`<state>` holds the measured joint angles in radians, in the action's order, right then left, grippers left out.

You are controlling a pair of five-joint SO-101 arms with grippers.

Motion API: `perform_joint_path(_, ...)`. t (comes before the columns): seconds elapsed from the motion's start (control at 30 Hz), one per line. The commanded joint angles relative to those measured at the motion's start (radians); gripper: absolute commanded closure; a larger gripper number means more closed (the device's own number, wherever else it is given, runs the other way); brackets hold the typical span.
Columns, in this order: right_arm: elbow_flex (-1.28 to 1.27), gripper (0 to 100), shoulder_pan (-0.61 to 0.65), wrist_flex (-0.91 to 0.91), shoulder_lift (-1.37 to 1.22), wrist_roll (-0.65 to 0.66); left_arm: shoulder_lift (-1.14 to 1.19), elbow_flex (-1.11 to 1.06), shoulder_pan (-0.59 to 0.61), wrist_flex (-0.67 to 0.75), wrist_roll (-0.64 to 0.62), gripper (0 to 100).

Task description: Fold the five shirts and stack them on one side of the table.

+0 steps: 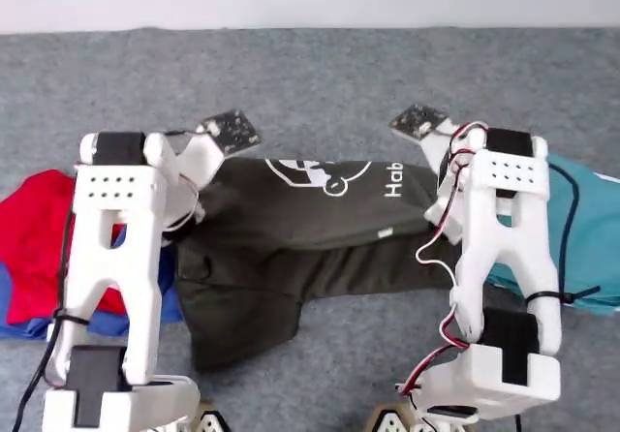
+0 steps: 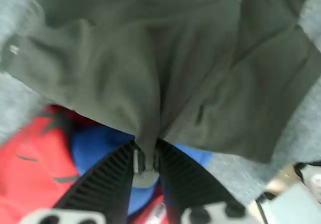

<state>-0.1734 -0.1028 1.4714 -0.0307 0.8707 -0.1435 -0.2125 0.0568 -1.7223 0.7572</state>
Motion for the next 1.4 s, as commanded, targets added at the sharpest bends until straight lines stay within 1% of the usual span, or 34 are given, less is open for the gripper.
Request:
perform_joint_path(0.0,-0.046,98.8,0.001,0.008,0.058,0.009,-0.087,-0.139,-0.025,-0.032,0.012,99)
perform_joint_path(0.13,-0.081,98.8,-0.019,-0.035,0.051,0.009,-0.144,-0.314,-0.044,-0.011,0.014,98)
perform_joint_path(0.27,-0.084,98.8,-0.061,-0.074,0.048,0.011,-0.17,-0.414,-0.038,0.026,0.014,98)
perform_joint_path(0.4,-0.084,98.8,-0.091,-0.077,0.048,0.069,-0.173,-0.432,-0.041,0.026,0.014,98)
perform_joint_path(0.6,-0.084,98.8,-0.11,-0.077,0.048,0.074,-0.167,-0.455,-0.043,0.026,0.017,94)
perform_joint_path(0.73,-0.084,98.8,-0.108,-0.077,0.048,0.075,-0.172,-0.503,-0.043,0.018,0.063,93)
perform_joint_path(0.87,-0.084,98.7,-0.114,-0.077,0.048,0.112,-0.175,-0.535,-0.037,-0.005,0.098,92)
perform_joint_path(0.93,-0.084,98.3,-0.114,-0.077,0.048,0.112,-0.175,-0.535,-0.037,-0.008,0.1,92)
perform_joint_path(1.0,-0.084,94.8,-0.114,-0.077,0.048,0.112,-0.175,-0.53,-0.04,-0.006,0.095,92)
perform_joint_path(1.07,-0.084,88.4,-0.114,-0.073,0.048,0.112,-0.175,-0.53,-0.037,-0.003,0.094,91)
perform_joint_path(1.1,-0.084,85.3,-0.114,-0.07,0.051,0.112,-0.175,-0.529,-0.034,-0.003,0.081,90)
perform_joint_path(1.17,-0.084,80.9,-0.116,-0.068,0.056,0.11,-0.175,-0.521,-0.034,0.0,0.018,88)
perform_joint_path(1.37,-0.08,80.0,-0.114,-0.068,0.056,0.11,-0.176,-0.409,-0.041,-0.025,-0.117,84)
